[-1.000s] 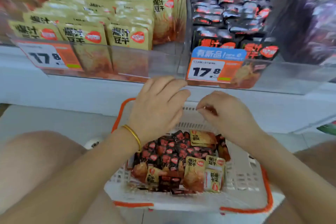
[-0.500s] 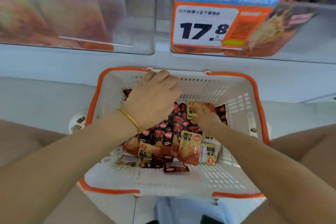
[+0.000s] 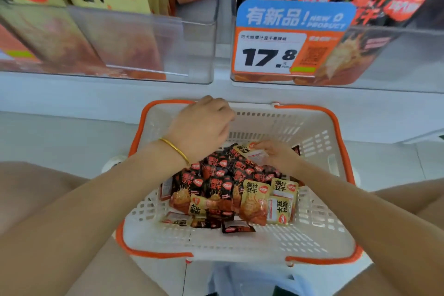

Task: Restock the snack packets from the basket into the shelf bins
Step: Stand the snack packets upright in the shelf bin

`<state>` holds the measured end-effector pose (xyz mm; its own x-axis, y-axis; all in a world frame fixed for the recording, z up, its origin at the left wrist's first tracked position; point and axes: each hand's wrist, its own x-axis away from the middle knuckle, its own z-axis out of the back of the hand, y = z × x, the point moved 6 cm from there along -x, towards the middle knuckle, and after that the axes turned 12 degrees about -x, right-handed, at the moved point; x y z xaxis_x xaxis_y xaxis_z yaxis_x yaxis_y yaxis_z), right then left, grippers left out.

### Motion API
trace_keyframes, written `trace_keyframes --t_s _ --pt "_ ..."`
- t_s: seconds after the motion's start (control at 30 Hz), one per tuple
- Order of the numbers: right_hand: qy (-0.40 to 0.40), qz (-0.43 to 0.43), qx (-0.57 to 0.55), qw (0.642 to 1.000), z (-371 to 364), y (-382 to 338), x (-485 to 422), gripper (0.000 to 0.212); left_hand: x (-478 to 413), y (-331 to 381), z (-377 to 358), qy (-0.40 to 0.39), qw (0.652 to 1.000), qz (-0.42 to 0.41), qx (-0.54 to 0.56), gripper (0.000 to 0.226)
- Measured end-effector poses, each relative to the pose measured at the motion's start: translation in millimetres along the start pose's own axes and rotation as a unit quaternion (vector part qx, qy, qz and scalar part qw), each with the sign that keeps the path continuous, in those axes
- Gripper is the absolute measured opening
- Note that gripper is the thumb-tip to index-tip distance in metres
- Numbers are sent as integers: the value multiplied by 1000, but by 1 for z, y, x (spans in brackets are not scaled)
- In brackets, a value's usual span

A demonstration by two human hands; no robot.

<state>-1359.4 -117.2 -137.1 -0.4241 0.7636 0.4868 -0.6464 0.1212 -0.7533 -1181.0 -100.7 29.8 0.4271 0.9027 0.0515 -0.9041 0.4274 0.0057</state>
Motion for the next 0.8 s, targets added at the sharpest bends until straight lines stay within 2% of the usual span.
trace_keyframes --t_s 0.1,0.17,0.23,0.33,0.4,0.47,0.53,0.6,0.7,0.8 --pt "-45 2 -193 980 6 -32 23 33 11 -9 -6 -87 994 59 36 38" --pt "-82 31 -290 953 7 -61 42 33 19 -10 -8 -125 985 81 86 47" --pt "-115 66 -348 928 7 -90 63 39 25 -10 -2 -121 973 109 164 48" --pt "-117 108 -413 896 12 -128 90 35 32 -8 19 -85 973 101 191 28" --pt "-72 135 -405 901 23 -153 104 28 39 -9 44 -52 974 90 201 16" --pt "-10 171 -341 924 39 -184 116 31 47 -12 71 -21 969 82 234 8" --pt "0 210 -260 943 49 -222 124 41 55 -14 101 22 964 76 253 14" --pt "-11 243 -202 949 54 -259 130 38 61 -17 131 69 956 67 275 16" --pt "12 294 -172 940 66 -305 139 29 67 -32 163 135 940 84 303 7" --pt "19 332 -210 919 77 -332 144 27 71 -46 181 197 902 107 369 25"
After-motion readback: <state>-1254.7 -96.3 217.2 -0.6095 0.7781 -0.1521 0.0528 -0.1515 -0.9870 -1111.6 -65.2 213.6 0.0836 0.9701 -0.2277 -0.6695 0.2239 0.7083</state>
